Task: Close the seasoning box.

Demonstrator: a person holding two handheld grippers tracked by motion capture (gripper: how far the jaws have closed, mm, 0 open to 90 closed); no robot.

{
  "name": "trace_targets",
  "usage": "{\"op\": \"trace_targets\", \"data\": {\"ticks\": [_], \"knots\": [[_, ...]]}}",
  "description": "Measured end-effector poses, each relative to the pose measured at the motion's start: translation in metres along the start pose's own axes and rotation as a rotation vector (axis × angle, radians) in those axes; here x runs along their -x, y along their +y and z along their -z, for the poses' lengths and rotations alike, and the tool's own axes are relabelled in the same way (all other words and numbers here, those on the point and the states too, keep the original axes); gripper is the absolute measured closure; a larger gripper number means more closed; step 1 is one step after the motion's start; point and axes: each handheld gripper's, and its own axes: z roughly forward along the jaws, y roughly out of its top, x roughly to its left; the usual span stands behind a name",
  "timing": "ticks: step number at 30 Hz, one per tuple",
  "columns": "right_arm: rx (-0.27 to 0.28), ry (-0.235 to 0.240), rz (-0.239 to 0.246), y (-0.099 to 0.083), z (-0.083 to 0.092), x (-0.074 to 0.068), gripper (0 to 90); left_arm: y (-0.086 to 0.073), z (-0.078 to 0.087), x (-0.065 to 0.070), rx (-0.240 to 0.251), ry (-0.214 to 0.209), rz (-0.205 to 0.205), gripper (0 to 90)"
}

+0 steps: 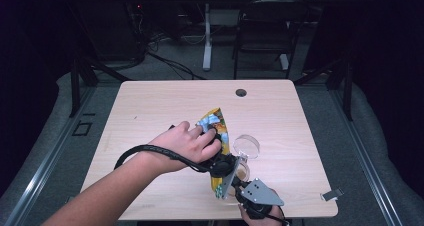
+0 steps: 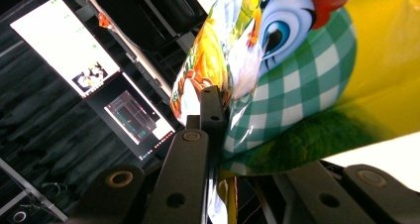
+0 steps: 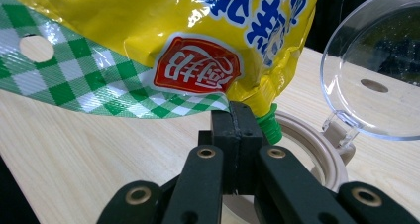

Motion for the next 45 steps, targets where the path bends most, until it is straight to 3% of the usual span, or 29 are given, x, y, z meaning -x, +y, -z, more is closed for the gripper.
{"op": "trace_targets", "data": {"ticks": [10,19,20,21,24,29,45], "knots": [[-0.012,-0.006,0.001,-0.001,0.002,0.002,90.0,0.003,0.000,-0.001,0.006,0.005,0.000,85.2],[-0.012,0.023,-0.036,-0.001,0.003,0.004,90.0,0.006,0.002,-0.002,0.005,0.013,-0.002,84.9],[-0.026,-0.002,-0.041,0.000,0.004,0.004,90.0,0.006,0.002,-0.002,0.006,0.014,-0.004,84.9],[-0.005,0.029,-0.053,-0.001,0.002,0.005,90.0,0.006,0.002,-0.002,0.006,0.014,-0.004,84.9],[-0.009,0.046,-0.073,-0.002,0.002,0.008,90.0,0.007,0.002,-0.002,0.006,0.017,-0.006,84.9],[-0.007,0.058,-0.101,-0.002,0.001,0.009,90.0,0.008,0.001,-0.003,0.005,0.006,-0.001,84.9],[-0.004,0.079,-0.119,-0.002,0.000,0.010,90.0,0.006,0.001,-0.003,0.009,0.012,0.004,84.9]]}}
